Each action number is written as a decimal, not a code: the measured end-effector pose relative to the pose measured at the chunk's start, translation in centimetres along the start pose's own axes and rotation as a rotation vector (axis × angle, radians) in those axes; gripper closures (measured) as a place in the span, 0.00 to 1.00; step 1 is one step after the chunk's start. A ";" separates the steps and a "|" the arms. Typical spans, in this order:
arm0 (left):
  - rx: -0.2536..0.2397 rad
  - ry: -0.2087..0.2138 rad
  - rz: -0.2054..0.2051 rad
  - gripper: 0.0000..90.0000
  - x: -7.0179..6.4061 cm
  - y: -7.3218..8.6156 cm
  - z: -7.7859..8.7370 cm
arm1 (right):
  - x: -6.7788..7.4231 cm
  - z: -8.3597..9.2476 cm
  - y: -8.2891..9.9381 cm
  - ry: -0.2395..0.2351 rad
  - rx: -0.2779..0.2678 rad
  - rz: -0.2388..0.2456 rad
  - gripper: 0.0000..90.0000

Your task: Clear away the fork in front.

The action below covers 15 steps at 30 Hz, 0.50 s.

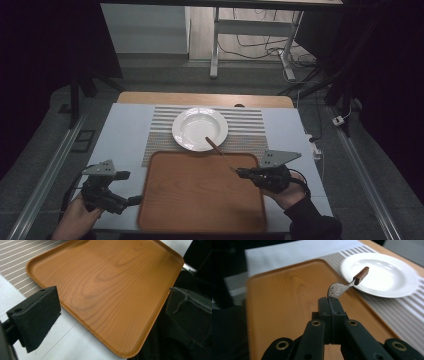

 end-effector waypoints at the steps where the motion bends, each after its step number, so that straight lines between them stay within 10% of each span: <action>1: 0.003 0.001 -0.011 0.00 0.0 -0.3 -0.2 | 0.3 0.0 0.0 -0.021 -0.006 -0.008 1.00; 15: 0.068 0.054 -0.180 0.00 -1.1 -4.0 -4.0 | 4.2 -0.2 -0.3 -0.233 -0.037 0.006 1.00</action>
Point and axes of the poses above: each handheld gripper's, and its own axes: z roughly backward along the jaws, y roughly out of its underside, x roughly to its left, the point moved 5 cm from there along -z, roughly forward along the jaws, and after that the axes turned 1 degree about z, right-handed, at the moved point
